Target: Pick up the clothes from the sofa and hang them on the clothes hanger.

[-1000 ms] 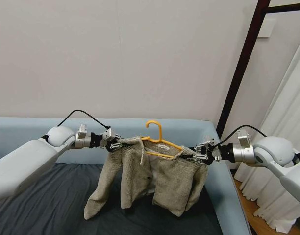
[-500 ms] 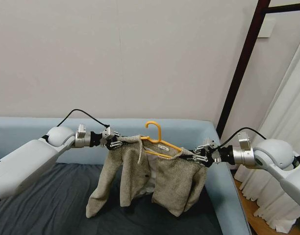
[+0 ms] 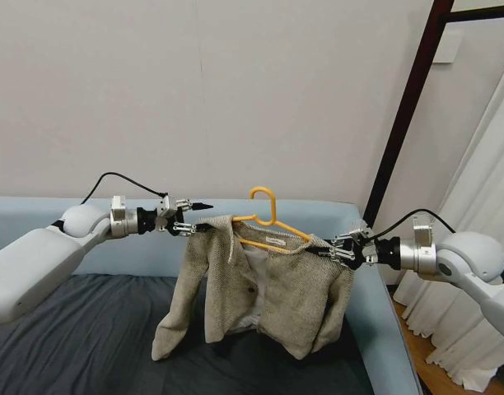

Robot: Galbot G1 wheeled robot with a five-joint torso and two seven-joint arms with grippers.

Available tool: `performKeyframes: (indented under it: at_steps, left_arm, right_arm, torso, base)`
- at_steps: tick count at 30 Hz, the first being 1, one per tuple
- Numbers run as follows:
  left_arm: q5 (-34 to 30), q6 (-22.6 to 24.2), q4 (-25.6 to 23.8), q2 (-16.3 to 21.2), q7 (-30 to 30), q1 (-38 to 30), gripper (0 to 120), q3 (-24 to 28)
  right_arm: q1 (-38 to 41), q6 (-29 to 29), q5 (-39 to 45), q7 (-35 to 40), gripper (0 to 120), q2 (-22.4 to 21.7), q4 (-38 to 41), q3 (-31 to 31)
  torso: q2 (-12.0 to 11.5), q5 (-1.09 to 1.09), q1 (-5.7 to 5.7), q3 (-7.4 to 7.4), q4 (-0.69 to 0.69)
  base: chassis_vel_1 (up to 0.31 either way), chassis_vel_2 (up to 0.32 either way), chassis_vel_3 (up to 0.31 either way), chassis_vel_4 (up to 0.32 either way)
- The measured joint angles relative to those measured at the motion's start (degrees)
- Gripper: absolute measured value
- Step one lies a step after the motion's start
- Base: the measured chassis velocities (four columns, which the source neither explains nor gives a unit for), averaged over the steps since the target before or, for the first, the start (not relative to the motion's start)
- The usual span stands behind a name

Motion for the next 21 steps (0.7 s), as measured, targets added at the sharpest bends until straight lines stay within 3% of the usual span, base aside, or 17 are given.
performKeyframes:
  at_steps: [6, 11, 13, 17, 21]
  left_arm:
    - [-3.67, -0.45, -2.49, 1.98, -2.04, 4.52, 97, -5.58]
    - [-3.54, -1.61, -3.42, 2.60, -4.02, 8.96, 100, -9.76]
    - [-2.70, -2.27, -4.73, 2.83, -6.51, 13.25, 100, -13.69]
    - [-2.32, -2.32, -9.28, 3.80, -12.03, 20.52, 100, -18.85]
    - [-1.96, -1.27, -16.96, 4.76, -19.81, 31.34, 100, -25.53]
  right_arm:
    - [-1.20, 0.23, 4.60, 4.10, 9, -0.38, 0.57, 2.17]
    - [-2.73, 1.37, 5.52, 5.71, 9, -0.10, 0.97, 2.49]
    - [-3.52, 2.01, 6.37, 6.86, 9, 0.39, 1.40, 2.82]
    - [-3.24, 2.00, 7.04, 9.00, 9, 0.60, 1.75, 3.59]
    - [-1.11, 0.30, 8.06, 14.00, 9, -0.02, 2.51, 3.85]
  torso:
    - [0.00, 0.01, 0.00, -0.01, -0.01]
    - [0.00, -0.01, 0.00, 0.00, 0.00]
    - [0.00, 0.00, 0.00, 0.00, 0.00]
    - [0.00, 0.01, 0.00, 0.00, -0.01]
    - [0.00, 0.00, -0.01, 0.00, 0.02]
  base:
    - [0.000, 0.000, 0.000, 0.000]
    - [0.000, 0.000, 0.000, 0.000]
    - [0.000, 0.000, 0.000, 0.000]
    - [0.000, 0.000, 0.000, 0.000]
    - [0.000, 0.000, 0.000, 0.000]
